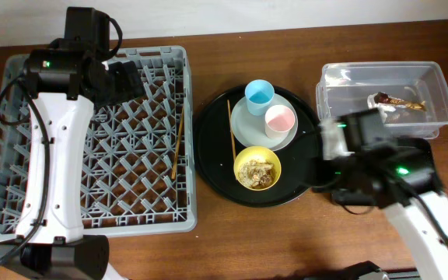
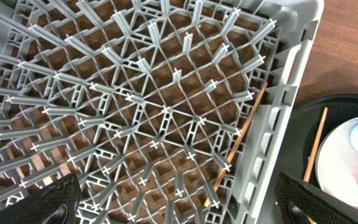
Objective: Sort waste into correct bins and load items into the dishwasher rack
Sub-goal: 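Reach the right gripper to the yellow bowl rim and grasp it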
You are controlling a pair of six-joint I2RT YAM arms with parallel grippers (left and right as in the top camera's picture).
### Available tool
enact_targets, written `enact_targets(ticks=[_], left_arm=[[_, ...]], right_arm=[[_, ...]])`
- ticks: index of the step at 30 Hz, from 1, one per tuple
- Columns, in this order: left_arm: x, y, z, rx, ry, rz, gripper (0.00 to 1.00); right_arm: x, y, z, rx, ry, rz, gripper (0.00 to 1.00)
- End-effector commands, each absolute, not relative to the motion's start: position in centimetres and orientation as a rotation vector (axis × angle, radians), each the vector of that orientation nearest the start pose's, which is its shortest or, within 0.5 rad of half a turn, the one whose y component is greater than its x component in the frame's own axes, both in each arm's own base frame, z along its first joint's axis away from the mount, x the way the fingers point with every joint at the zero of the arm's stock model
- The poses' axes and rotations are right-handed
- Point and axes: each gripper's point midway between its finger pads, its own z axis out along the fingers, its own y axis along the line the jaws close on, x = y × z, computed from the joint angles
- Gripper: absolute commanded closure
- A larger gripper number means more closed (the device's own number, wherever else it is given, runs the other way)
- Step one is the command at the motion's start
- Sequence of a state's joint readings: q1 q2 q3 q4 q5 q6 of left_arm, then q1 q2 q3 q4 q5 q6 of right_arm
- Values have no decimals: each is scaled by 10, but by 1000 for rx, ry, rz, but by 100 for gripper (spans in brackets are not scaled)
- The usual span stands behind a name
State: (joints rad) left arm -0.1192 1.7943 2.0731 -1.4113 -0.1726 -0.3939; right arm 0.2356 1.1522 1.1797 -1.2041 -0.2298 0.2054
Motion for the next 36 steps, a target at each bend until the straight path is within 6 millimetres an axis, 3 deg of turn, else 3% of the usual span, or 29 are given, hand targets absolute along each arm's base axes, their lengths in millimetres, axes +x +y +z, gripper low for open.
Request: enact_targets(ticks=[1,4,8,12,15,22,36], left_arm=[[403,-18,274,-435,2641,76,1],[403,-18,274,-435,2641,77,1],[403,-18,274,-435,2641,76,1],[403,-18,274,-435,2642,76,1],[403,-18,274,-435,2642,76,1],[403,-18,274,-435,2641,76,1],[403,-18,274,-435,2641,76,1]], right_arm=[[232,137,177,-344,2829,445,76],[234,162,148,-495,2889,349,66],[235,194,110,-672,2920,234,61],[243,209,91,-755,2868,115,56],[250,212,80,-781,2848,27,53],[264,221,72,-764,2808,31,53],[266,229,38,-788,2867,32,55]])
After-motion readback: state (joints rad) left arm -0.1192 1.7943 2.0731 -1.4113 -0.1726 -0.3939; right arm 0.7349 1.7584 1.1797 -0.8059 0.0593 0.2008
